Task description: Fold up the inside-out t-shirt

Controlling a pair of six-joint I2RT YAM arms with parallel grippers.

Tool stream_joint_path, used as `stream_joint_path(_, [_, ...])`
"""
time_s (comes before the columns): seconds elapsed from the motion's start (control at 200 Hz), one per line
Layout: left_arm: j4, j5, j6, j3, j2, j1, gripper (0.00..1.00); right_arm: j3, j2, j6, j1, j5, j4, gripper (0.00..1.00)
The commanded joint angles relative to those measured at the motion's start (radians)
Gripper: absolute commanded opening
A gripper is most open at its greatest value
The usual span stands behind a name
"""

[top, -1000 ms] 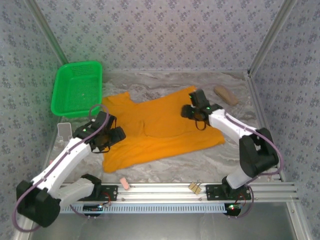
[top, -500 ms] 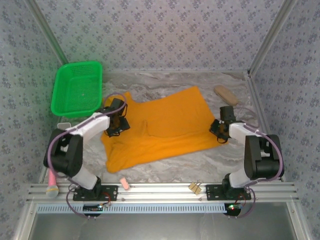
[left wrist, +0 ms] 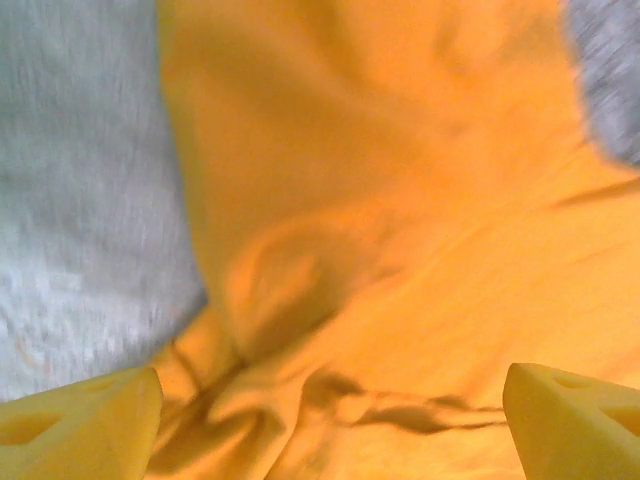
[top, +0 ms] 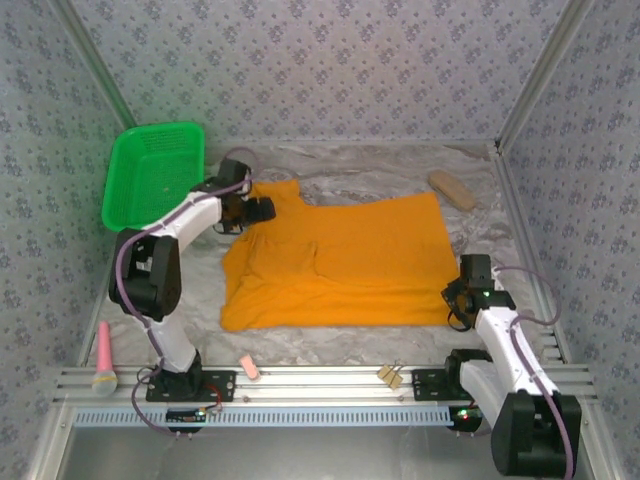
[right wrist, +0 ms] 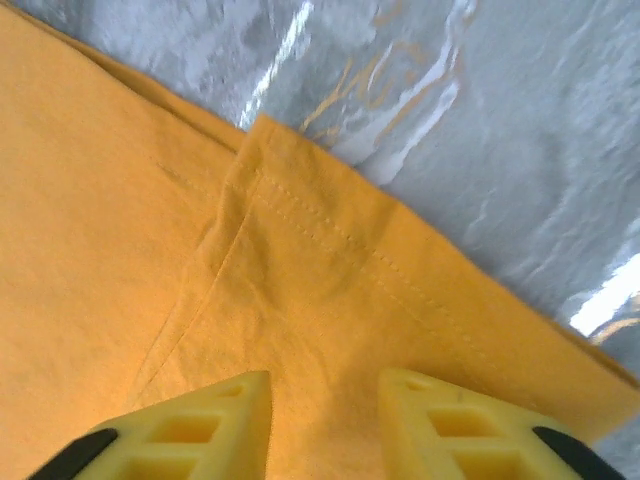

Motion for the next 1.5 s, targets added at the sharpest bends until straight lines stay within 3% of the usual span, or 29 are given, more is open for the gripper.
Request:
stream_joint_path(0.0, [-0.023,0.141,0.109,0.129,0.058,0.023,0.88,0.086,0.045,-0.137,-0.002,0.051,0.049,0.45])
stream_joint_path(0.1, [-0.128,0.116,0.129,0.328,0.189,0.024,0.86,0.206,0.17,-0.315,0.001,0.007,0.193,0.51])
stream_joint_path(0.23, [-0.268,-0.042,0.097,0.526,0.34,0.027,0.83,0.39,0.383,-0.492,0.01,0.023,0.26,0.54])
stream_joint_path(0.425, [-0.373,-0.156,0.043,0.67,0.474,0.056,0.83,0.709,0.718,-0.646,0.009,-0.037,0.17,0.55])
stream_joint_path(0.67, [-0.358,-0.065,0.081,0.74,0.572,0.109,0.83,1.06,1.016,-0.995,-0.001,-0.076,-0.011,0.55])
stream_joint_path(0.754, [-0.344,0.009,0.137,0.781,0.612,0.111,0.84,1.112,1.069,-1.161,0.004,-0.129,-0.043,0.54])
stream_joint_path(0.869, [-0.412,0.0,0.186,0.899,0.703,0.108,0.84,1.174,1.146,-1.322,0.011,-0.223,-0.055,0.54])
stream_joint_path(0.984, [-0.423,0.044,0.194,0.939,0.752,0.107,0.8,1.29,1.264,-1.446,0.015,-0.224,-0.118,0.54])
stream_joint_path(1.089, [-0.408,0.1,0.201,0.937,0.767,0.106,0.7,1.415,1.37,-1.497,0.012,-0.171,-0.177,0.54])
stream_joint_path(1.324, [-0.401,0.209,0.203,0.928,0.792,0.103,0.65,1.54,1.484,-1.615,0.005,-0.205,-0.233,0.53])
stream_joint_path(1.449, [-0.402,0.287,0.201,0.917,0.794,0.1,0.6,1.627,1.549,-1.669,0.003,-0.265,-0.344,0.44])
stream_joint_path(1.494, [-0.401,0.299,0.205,0.914,0.794,0.102,0.59,1.625,1.558,-1.697,0.006,-0.266,-0.349,0.36])
